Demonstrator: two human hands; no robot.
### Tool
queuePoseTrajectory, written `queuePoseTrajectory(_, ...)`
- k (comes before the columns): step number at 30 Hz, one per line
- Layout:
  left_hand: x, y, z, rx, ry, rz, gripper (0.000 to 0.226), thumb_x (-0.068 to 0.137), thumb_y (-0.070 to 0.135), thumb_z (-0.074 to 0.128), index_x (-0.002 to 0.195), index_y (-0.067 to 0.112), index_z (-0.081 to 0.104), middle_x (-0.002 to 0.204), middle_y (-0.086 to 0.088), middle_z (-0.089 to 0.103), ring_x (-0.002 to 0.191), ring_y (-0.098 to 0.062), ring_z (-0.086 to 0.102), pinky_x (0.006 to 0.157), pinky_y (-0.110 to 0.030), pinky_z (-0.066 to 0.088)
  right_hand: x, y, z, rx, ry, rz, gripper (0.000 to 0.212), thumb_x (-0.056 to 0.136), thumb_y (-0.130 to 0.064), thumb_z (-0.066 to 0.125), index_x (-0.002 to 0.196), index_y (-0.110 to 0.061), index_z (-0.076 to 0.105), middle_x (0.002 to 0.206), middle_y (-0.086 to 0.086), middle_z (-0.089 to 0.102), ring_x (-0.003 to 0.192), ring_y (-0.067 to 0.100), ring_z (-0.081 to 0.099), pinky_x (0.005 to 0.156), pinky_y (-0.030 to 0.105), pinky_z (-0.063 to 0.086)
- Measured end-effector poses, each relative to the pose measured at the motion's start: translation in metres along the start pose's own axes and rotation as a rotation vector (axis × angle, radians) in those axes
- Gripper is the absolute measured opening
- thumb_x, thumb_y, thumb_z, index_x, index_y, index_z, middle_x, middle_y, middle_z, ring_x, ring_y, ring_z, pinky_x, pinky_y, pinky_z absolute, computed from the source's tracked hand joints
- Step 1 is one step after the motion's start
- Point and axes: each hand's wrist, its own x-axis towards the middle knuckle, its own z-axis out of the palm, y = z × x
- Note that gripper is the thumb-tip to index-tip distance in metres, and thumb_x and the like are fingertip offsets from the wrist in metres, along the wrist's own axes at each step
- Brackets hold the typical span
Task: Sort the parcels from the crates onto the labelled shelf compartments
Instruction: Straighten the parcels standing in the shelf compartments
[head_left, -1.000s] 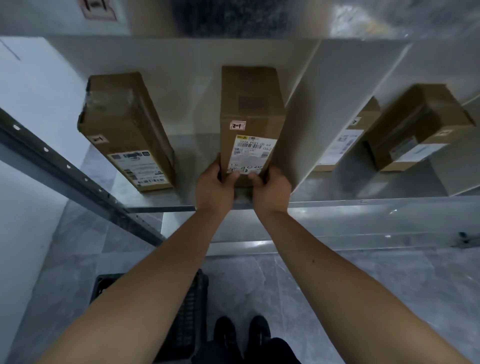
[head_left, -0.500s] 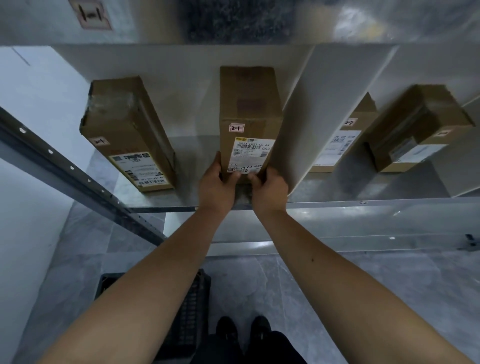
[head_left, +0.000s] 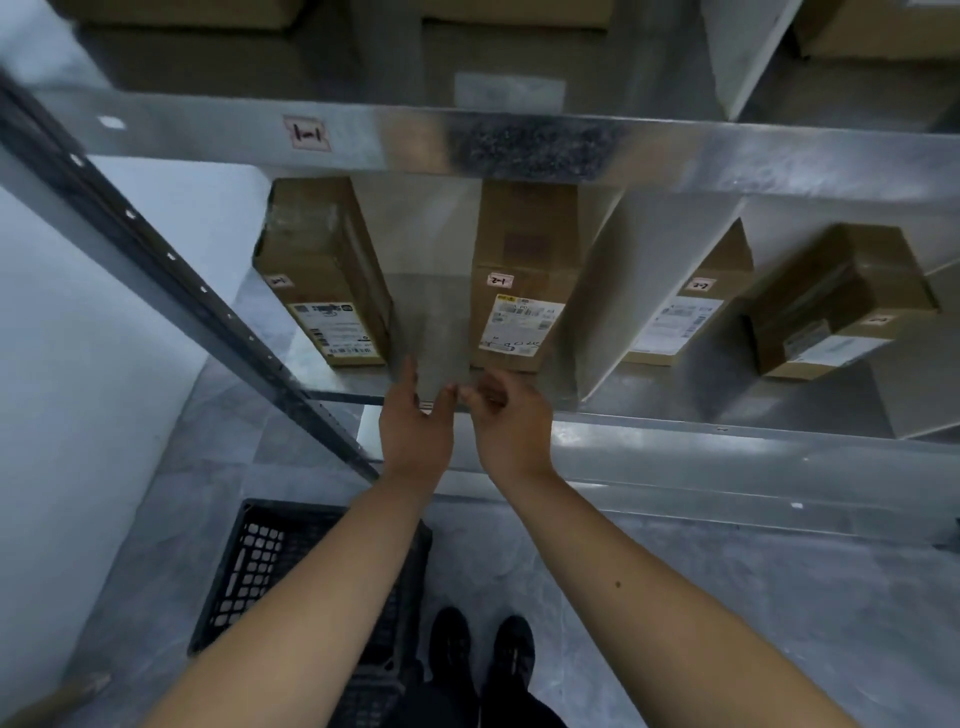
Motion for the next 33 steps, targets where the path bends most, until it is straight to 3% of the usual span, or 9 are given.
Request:
queuePoseTrajectory(4,-0.001,-0.009,-0.037,-0.066,0.089,-0.053,0.061,0.103,0.03,0.065,0.158,0.022,0.041,0.156,0.011,0.048,0.14,-0.008,0.046,0.117,-0.026,0.037,-0.002,-0.022,0.029,-0.006,-0.071,-0.03,0.024,0.094,-0.024,0.076,0.104,-0.003,0.071,0.099,0.012,0.074,0.092,0.02,0.068,0.082,0.028,0.053)
queuePoseTrajectory(7,0.011,-0.02,-0.065,-0.082,0.121,-0.04,0.057,0.102,0.033,0.064,0.156,0.027,0.046,0.156,0.007,0.052,0.142,-0.01,0.049,0.12,-0.038,0.041,0.001,-0.039,0.051,0.013,-0.132,-0.026,0.032,0.096,-0.021,0.075,0.122,-0.004,0.069,0.115,0.001,0.072,0.105,0.011,0.066,0.083,0.006,0.046)
queuePoseTrajectory(10,0.028,-0.022,-0.088,-0.109,0.146,-0.005,0.042,0.102,0.023,0.062,0.143,0.035,0.056,0.137,0.023,0.062,0.124,0.011,0.055,0.107,-0.025,0.049,0.004,-0.048,0.075,0.013,-0.126,-0.035,0.034,0.096,-0.017,0.075,0.126,-0.003,0.068,0.109,-0.009,0.061,0.101,0.002,0.058,0.076,-0.007,0.037)
queuePoseTrajectory(14,0.054,-0.022,-0.101,-0.15,0.117,-0.097,0.067,0.105,0.028,0.06,0.164,0.026,0.028,0.166,0.003,0.036,0.152,-0.012,0.034,0.124,-0.037,0.032,0.013,-0.049,0.109,0.023,-0.114,-0.046,0.031,0.095,-0.021,0.076,0.124,-0.011,0.069,0.105,-0.017,0.061,0.086,-0.013,0.057,0.084,0.003,0.045)
queuePoseTrajectory(18,0.077,-0.024,-0.104,-0.106,0.107,-0.089,0.069,0.108,0.026,0.056,0.166,0.026,0.018,0.17,0.001,0.029,0.153,-0.019,0.033,0.124,-0.037,0.031,0.028,-0.049,0.136,0.026,-0.105,-0.031,0.033,0.094,-0.03,0.077,0.124,-0.021,0.068,0.12,-0.008,0.074,0.108,0.006,0.067,0.095,0.02,0.053)
queuePoseTrajectory(20,0.088,-0.023,-0.104,-0.065,0.116,-0.053,0.057,0.108,0.015,0.052,0.16,0.03,0.032,0.157,0.006,0.048,0.138,-0.004,0.048,0.115,-0.023,0.039,0.035,-0.051,0.146,-0.011,-0.104,-0.03,0.037,0.092,-0.032,0.078,0.127,-0.023,0.069,0.125,-0.006,0.074,0.114,0.011,0.068,0.092,0.011,0.046)
queuePoseTrajectory(23,0.104,-0.026,-0.1,0.006,0.16,-0.004,0.039,0.102,0.0,0.048,0.126,0.031,0.053,0.104,0.028,0.058,0.09,0.028,0.054,0.075,0.004,0.042,0.051,-0.046,0.159,-0.046,-0.101,-0.02,0.037,0.092,-0.028,0.078,0.127,-0.022,0.07,0.125,-0.002,0.074,0.114,0.013,0.068,0.081,-0.004,0.035)
queuePoseTrajectory(28,0.117,-0.044,-0.091,0.065,0.214,0.007,0.028,0.1,0.009,0.05,0.122,0.022,0.061,0.113,0.007,0.071,0.096,-0.011,0.064,0.085,-0.027,0.057,0.072,-0.03,0.171,-0.151,-0.043,-0.05,0.024,0.095,-0.022,0.073,0.118,-0.016,0.075,0.12,0.003,0.077,0.112,0.02,0.071,0.083,0.005,0.041)
queuePoseTrajectory(33,0.129,-0.041,-0.086,0.066,0.218,0.017,0.03,0.099,0.007,0.049,0.123,0.02,0.062,0.118,0.002,0.072,0.103,-0.02,0.068,0.089,-0.036,0.057,0.087,-0.026,0.177,-0.231,-0.005,-0.093,0.023,0.096,-0.024,0.073,0.116,-0.014,0.075,0.119,0.006,0.076,0.11,0.025,0.071,0.085,0.018,0.043)
